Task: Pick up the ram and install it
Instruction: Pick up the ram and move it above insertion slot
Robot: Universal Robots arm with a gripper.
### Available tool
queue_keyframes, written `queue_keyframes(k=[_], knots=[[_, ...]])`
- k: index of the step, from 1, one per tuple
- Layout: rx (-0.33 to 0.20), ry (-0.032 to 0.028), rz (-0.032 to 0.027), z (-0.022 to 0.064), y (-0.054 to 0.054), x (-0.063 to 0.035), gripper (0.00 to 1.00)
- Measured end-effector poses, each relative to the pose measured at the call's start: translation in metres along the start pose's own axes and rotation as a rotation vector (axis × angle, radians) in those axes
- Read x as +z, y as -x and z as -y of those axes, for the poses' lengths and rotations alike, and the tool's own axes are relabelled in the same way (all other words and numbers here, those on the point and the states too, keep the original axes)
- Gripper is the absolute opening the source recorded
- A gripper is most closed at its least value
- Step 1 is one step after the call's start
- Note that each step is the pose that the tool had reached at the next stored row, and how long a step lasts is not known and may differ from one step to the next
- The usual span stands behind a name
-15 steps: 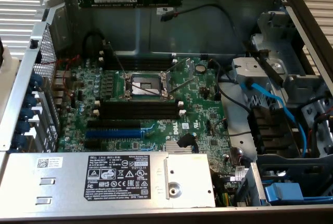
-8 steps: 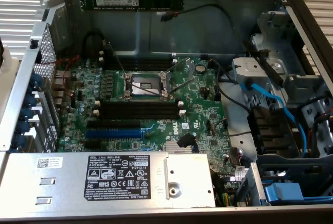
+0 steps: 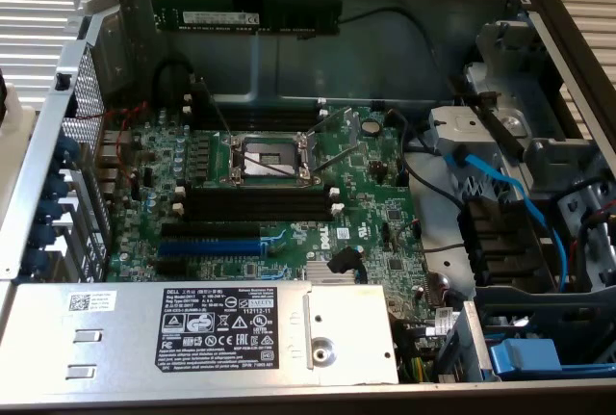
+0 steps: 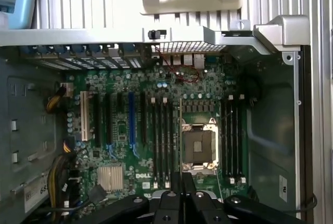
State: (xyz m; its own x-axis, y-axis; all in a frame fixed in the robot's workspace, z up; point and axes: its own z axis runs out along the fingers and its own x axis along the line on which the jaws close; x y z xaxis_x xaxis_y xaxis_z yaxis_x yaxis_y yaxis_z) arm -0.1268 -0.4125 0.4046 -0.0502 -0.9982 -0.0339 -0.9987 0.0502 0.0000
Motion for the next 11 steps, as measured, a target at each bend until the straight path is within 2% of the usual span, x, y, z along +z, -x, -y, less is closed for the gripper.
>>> queue_keyframes(k=[2,7,9,11], knots=[[0.000,0.0034,-0.0004,0.0003,0.000,0.0027,0.12],[0.000,0.0264,-0.0016,0.0115,-0.002,0.0049,0.12],[0.001,0.0339,-0.0017,0.0140,-0.003,0.0065,0.12],[0.001,0.0358,-0.0019,0.0143,-0.005,0.0089,0.12]])
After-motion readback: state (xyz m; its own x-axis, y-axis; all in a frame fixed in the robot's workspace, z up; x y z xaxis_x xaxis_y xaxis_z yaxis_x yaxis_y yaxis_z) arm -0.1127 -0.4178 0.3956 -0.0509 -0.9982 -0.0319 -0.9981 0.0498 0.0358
